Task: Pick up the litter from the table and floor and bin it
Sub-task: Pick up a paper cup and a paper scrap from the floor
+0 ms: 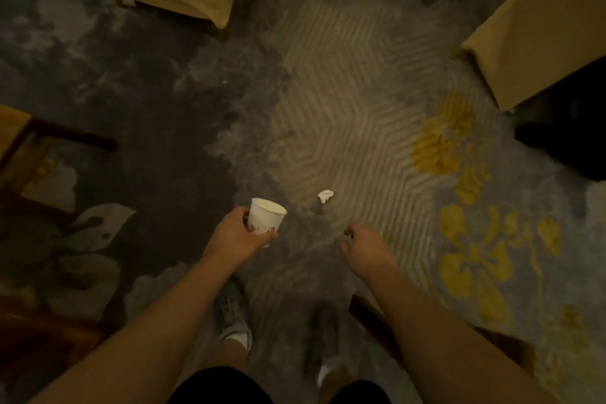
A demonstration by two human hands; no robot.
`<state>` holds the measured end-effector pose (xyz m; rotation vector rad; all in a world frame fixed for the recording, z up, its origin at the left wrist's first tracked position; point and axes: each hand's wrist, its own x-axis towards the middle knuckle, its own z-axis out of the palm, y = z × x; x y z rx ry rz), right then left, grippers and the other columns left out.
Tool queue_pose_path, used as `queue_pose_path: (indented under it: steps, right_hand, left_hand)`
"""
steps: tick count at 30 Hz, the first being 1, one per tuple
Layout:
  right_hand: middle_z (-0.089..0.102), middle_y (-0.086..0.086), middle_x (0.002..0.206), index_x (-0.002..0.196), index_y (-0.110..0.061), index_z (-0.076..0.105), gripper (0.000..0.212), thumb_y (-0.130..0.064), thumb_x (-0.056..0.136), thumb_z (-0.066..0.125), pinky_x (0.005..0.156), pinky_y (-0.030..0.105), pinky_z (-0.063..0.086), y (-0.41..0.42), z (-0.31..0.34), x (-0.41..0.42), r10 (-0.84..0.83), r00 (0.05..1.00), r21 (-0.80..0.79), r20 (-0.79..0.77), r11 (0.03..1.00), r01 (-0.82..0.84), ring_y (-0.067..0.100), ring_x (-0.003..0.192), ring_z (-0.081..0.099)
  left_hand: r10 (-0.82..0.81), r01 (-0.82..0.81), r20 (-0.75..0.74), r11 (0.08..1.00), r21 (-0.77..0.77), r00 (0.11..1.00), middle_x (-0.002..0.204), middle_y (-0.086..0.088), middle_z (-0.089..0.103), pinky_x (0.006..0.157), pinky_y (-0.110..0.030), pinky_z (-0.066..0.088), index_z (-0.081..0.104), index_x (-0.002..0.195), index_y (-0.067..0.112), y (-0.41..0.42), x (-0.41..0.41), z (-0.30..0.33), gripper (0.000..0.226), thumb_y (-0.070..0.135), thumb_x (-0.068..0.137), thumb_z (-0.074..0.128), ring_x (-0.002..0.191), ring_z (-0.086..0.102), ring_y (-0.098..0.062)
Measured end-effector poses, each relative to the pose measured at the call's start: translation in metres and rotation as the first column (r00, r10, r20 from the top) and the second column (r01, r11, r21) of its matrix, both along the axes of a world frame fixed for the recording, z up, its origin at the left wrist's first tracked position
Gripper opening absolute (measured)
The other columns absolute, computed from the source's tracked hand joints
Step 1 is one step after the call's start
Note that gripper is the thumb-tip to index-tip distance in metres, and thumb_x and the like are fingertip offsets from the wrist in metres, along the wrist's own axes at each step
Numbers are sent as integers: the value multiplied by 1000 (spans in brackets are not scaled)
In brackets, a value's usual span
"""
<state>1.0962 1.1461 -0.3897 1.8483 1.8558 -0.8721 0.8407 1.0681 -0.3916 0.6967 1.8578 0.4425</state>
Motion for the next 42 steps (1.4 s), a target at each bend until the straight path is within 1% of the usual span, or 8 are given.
queue_pose_path:
  steps: [13, 18, 21, 25, 31, 36, 39, 42]
  right_hand:
    - [64, 20, 122, 117, -8, 64, 32, -27, 91, 61, 93, 38, 46, 136, -296, 0, 22, 999, -4, -49, 1000, -23, 37, 114, 58]
    - [48, 18, 138, 131, -10, 53, 45, -35, 94, 56, 102, 42, 43, 152, -405, 3, 171, 983, -64, 62, 984, -167, 36, 124, 48]
    - [39, 19, 143, 136, -10, 46, 52, -30, 91, 63, 106, 44, 40, 149, -450, 9, 156, 984, -91, 81, 985, -149, 36, 130, 42]
    - [26, 21, 151, 143, -5, 39, 53, -22, 95, 54, 110, 42, 35, 144, -481, 13, 265, 940, -130, 214, 962, -242, 37, 138, 31]
    - [51, 24, 136, 130, -1, 55, 39, -15, 94, 57, 104, 41, 42, 165, -475, 5, 389, 889, -177, 243, 918, -354, 36, 126, 49]
    - [55, 23, 133, 126, 1, 59, 34, -11, 93, 58, 100, 39, 46, 183, -457, -4, 296, 935, -113, 193, 954, -279, 36, 121, 55]
    - [39, 23, 139, 127, -6, 54, 37, -12, 91, 59, 101, 48, 46, 181, -455, -2, 168, 977, -10, 134, 986, -168, 43, 118, 52]
    - [37, 24, 140, 129, -10, 54, 39, -16, 91, 60, 105, 46, 41, 175, -469, 6, 175, 978, -62, 118, 984, -169, 42, 122, 48]
  left_hand:
    - [230, -230, -4, 972, -48, 973, 108, 9, 57, 62, -19, 40, 53, 119, 23, 67, 3, -243, 64, 45, 68, 85, 82, 53, 1]
    - [254, -254, -21, 963, -93, 967, 110, 8, 57, 65, -19, 41, 51, 118, 24, 64, 27, -332, 64, 47, 68, 85, 96, 57, -12]
    - [251, -251, -22, 961, -115, 968, 111, 5, 58, 70, -24, 42, 53, 122, 19, 55, 39, -364, 68, 45, 68, 85, 96, 57, -13]
    - [261, -259, -12, 952, -165, 965, 121, 0, 61, 78, -31, 45, 52, 126, 18, 50, 46, -381, 71, 44, 69, 85, 99, 57, -15]
    - [270, -266, 10, 952, -154, 963, 114, 5, 59, 65, -19, 41, 53, 125, 20, 59, 31, -363, 69, 42, 68, 86, 93, 56, -9]
    - [242, -242, -12, 965, -102, 970, 111, 5, 62, 68, -20, 44, 54, 120, 22, 73, 10, -346, 65, 42, 68, 86, 91, 59, -7]
    - [230, -231, -19, 969, -87, 973, 116, 3, 62, 74, -23, 47, 53, 126, 20, 81, 5, -347, 70, 42, 68, 86, 97, 61, -10]
    - [184, -186, -31, 980, -65, 982, 103, 10, 61, 64, -15, 42, 54, 115, 25, 81, 10, -363, 61, 43, 67, 86, 83, 57, 2]
